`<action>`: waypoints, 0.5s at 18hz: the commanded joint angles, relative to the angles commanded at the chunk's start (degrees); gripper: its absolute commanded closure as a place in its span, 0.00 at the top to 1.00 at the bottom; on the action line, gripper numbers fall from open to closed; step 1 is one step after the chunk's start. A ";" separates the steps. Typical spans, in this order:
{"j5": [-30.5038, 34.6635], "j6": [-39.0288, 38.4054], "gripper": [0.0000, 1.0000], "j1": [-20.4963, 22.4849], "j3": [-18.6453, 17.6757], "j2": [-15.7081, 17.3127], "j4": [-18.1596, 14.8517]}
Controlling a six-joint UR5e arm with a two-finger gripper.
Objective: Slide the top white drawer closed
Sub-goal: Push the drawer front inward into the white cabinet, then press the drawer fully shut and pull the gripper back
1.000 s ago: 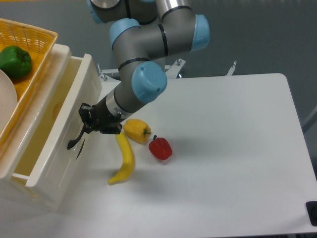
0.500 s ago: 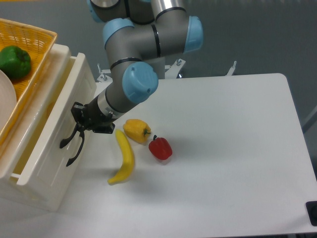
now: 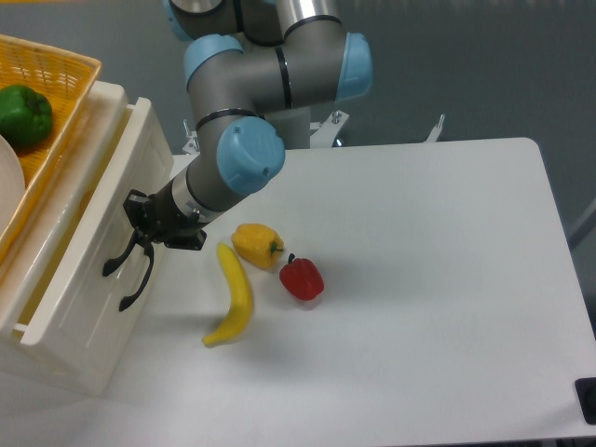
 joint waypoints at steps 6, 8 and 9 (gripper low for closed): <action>0.00 -0.09 0.01 -0.79 0.00 -0.26 0.00; 0.00 -0.09 0.01 -0.79 0.00 -0.26 0.00; 0.00 -0.17 0.01 -0.88 0.00 -0.18 0.00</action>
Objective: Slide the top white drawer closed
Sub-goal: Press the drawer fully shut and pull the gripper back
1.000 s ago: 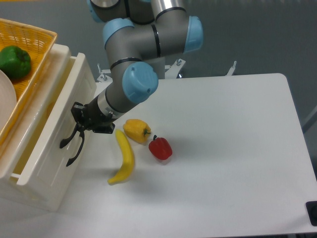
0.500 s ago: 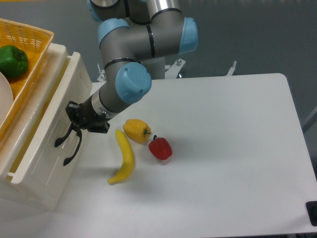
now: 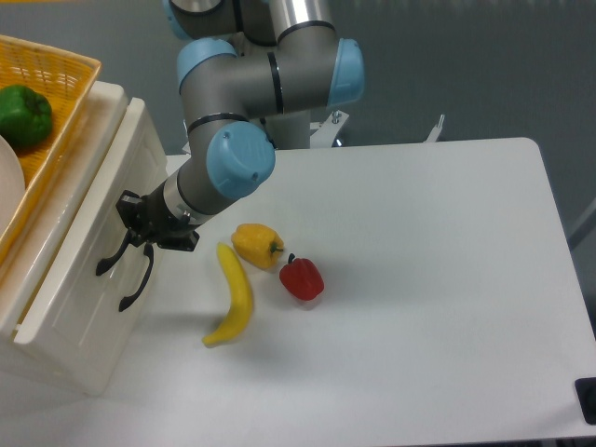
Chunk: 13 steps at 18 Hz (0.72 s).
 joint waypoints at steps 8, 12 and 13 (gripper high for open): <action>-0.09 -0.79 0.01 -1.14 0.00 -0.17 0.09; 0.00 -0.79 0.03 -1.50 0.00 -0.17 0.09; 0.00 -0.79 0.03 -1.50 0.00 -0.17 0.09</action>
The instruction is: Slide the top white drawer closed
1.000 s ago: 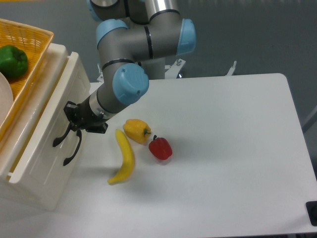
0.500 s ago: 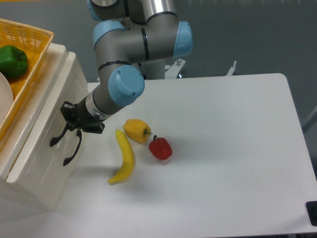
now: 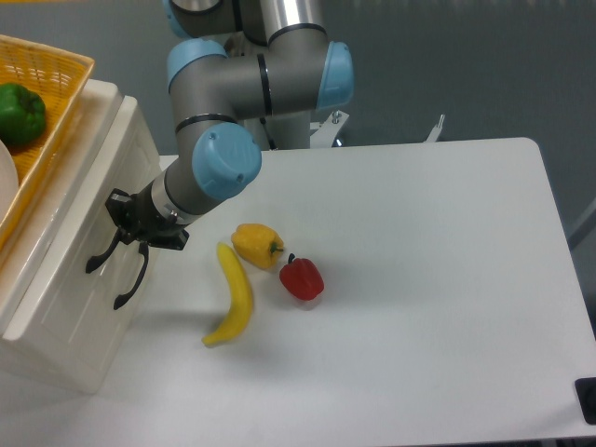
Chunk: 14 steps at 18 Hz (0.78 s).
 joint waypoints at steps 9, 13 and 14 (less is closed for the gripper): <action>0.70 0.26 0.53 3.85 0.79 -0.35 1.76; 0.70 0.35 0.53 9.13 1.41 -0.44 2.81; 0.70 0.44 0.53 10.53 1.49 -0.44 3.94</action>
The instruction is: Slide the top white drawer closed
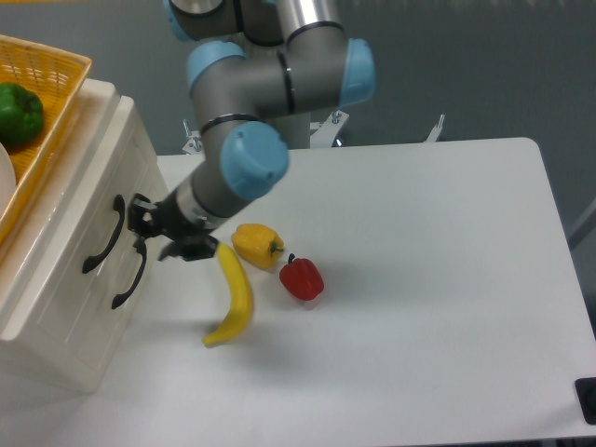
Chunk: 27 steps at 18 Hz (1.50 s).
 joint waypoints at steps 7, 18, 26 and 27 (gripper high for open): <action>0.09 0.35 1.00 9.50 0.35 -1.40 8.79; 3.14 18.15 1.00 21.72 3.16 -7.38 13.90; 22.57 46.65 1.00 21.46 5.52 -12.55 18.81; 25.72 49.19 1.00 20.76 7.02 -13.61 18.73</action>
